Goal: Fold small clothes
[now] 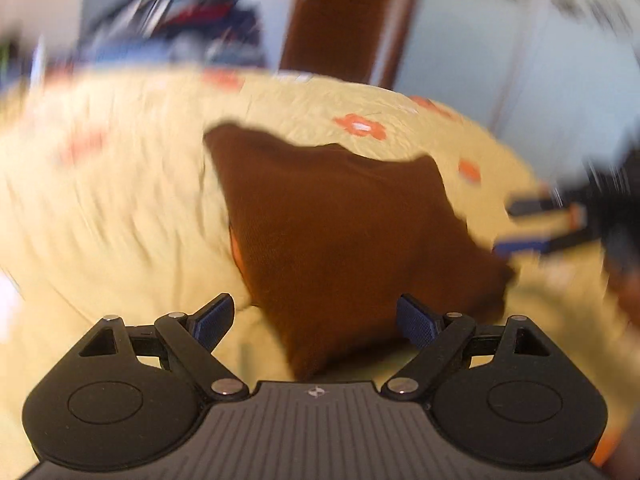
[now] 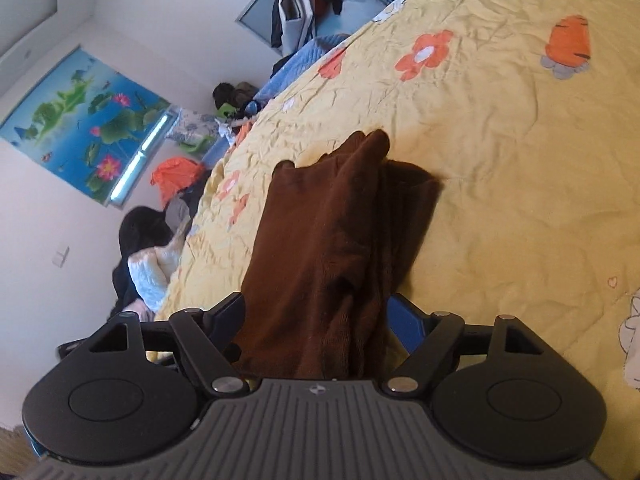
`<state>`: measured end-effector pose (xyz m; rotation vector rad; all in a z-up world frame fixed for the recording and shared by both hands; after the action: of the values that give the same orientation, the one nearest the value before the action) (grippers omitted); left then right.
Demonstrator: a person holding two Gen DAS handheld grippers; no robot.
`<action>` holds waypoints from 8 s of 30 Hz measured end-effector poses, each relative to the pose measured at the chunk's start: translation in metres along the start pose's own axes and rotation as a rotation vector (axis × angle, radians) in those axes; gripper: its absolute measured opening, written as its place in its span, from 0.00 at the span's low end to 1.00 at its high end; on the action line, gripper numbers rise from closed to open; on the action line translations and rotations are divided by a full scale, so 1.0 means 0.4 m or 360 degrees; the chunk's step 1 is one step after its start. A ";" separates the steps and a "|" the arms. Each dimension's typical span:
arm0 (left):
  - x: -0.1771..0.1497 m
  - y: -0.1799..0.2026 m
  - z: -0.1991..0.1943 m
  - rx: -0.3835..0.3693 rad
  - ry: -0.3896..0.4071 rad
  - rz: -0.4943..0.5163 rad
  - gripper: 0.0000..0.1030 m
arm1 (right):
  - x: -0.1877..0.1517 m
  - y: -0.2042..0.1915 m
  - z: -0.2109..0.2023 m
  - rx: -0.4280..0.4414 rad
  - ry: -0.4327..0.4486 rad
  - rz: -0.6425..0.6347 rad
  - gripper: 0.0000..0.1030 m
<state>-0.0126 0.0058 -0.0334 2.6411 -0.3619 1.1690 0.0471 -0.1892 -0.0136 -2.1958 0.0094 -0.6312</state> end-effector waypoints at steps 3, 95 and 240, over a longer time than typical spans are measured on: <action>-0.041 0.026 -0.002 0.0085 -0.0043 0.0195 0.86 | -0.024 -0.002 0.014 -0.0021 -0.0057 -0.0038 0.77; 0.065 -0.032 -0.123 -0.0018 0.0215 -0.0061 0.87 | 0.060 -0.066 -0.017 -0.0112 0.0236 -0.0186 0.47; -0.100 0.017 -0.040 0.0498 -0.0229 -0.0408 1.00 | -0.262 -0.148 0.103 -0.1180 0.0123 -0.0500 1.00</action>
<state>-0.0518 0.0096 -0.0522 2.9346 0.1489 1.0273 -0.0383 -0.0980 -0.0380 -2.9160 -0.0737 -1.0066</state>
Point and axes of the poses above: each gripper's, at about its wrist camera, not at the fingertips, and z roughly the way its jaws point, y to its right, x to its top, the point moved 8 cm from there along z, roughly the way its jaws point, and after that the axes turned 2 degrees about -y, right-handed, at the moved point
